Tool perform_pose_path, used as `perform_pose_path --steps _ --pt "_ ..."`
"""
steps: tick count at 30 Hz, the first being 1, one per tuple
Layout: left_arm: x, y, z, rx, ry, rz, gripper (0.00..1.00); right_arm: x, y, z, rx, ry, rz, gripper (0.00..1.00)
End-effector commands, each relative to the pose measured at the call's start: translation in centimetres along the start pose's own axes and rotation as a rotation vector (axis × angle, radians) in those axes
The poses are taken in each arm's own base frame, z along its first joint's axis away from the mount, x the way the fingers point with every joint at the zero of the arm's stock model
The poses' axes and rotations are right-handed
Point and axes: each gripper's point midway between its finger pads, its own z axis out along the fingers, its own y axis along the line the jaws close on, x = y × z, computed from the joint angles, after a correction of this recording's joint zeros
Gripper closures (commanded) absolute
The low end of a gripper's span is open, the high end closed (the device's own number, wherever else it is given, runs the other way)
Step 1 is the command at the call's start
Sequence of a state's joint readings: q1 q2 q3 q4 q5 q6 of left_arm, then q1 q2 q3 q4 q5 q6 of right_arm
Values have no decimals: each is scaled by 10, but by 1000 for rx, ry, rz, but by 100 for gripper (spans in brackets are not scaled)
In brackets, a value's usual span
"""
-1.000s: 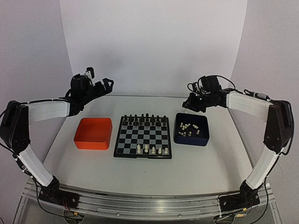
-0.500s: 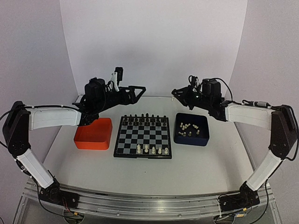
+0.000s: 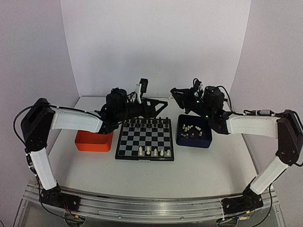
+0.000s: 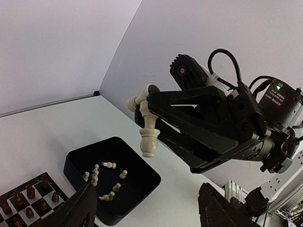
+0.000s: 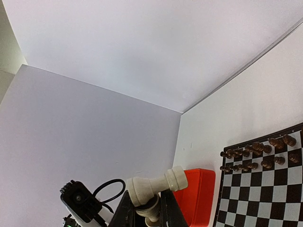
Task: Set up the chess pieces on the board
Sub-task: Place the chess piece in the storage box.
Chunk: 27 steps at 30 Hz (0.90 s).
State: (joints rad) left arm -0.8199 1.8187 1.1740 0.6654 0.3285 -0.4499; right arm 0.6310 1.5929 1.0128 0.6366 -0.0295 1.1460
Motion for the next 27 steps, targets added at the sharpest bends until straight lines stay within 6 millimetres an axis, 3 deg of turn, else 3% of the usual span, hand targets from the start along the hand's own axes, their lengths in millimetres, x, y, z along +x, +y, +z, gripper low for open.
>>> perform_pose_path --steps 1,4,11,27 --pt "-34 -19 11 65 -113 8 31 -4 42 -13 -132 -38 36 100" --pt "-36 -19 16 74 -130 -14 41 1 42 -17 -135 -33 40 100" --pt "-30 -25 26 118 -146 -35 56 5 46 -23 -170 -29 46 100" --pt "-29 -39 28 138 -183 -24 63 12 46 -29 -186 0 51 100"
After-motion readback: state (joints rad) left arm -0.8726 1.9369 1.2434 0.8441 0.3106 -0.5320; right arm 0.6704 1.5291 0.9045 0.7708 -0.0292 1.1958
